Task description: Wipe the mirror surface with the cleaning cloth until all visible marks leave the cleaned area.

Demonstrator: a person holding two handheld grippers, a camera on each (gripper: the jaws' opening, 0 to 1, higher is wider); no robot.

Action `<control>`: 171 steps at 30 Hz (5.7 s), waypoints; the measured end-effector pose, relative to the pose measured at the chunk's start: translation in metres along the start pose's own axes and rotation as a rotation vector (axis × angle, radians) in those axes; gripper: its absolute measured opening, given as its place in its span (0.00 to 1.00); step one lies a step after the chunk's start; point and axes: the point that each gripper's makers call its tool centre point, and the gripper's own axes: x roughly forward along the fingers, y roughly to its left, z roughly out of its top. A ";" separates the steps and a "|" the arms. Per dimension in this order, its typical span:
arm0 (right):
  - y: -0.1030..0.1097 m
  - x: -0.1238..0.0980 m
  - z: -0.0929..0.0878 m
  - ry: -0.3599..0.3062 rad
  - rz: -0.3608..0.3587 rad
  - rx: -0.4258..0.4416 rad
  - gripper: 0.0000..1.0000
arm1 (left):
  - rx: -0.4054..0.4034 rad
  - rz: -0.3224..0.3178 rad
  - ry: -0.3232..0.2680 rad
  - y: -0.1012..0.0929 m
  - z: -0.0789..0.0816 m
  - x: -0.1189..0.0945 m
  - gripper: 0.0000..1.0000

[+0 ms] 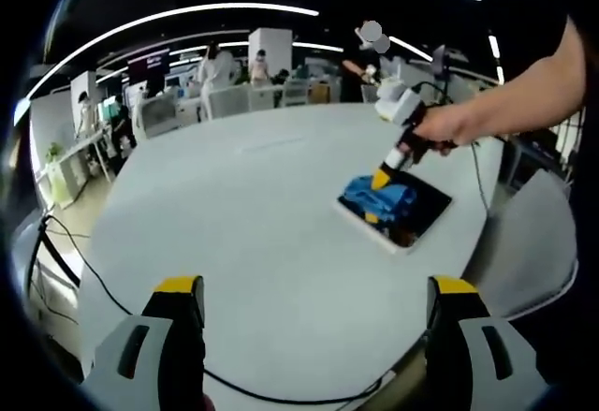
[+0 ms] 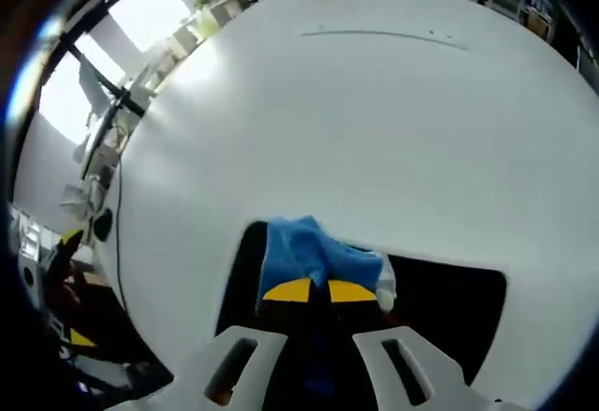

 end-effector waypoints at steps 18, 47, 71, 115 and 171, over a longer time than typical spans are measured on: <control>0.012 -0.013 -0.041 -0.026 0.020 -0.008 0.00 | 0.009 -0.033 -0.005 -0.011 0.007 0.007 0.99; 0.034 -0.031 -0.094 -0.009 0.089 0.028 0.00 | 0.032 -0.015 -0.007 -0.015 0.013 0.010 1.00; 0.035 -0.033 -0.102 0.009 0.129 0.024 0.00 | 0.017 -0.027 -0.014 -0.032 0.013 0.019 1.00; -0.011 -0.047 -0.110 0.037 0.110 0.091 0.00 | 0.014 -0.006 0.019 -0.037 -0.003 0.015 1.00; -0.045 -0.010 0.003 -0.010 0.069 0.060 0.00 | -0.034 -0.011 0.038 -0.039 -0.008 0.016 1.00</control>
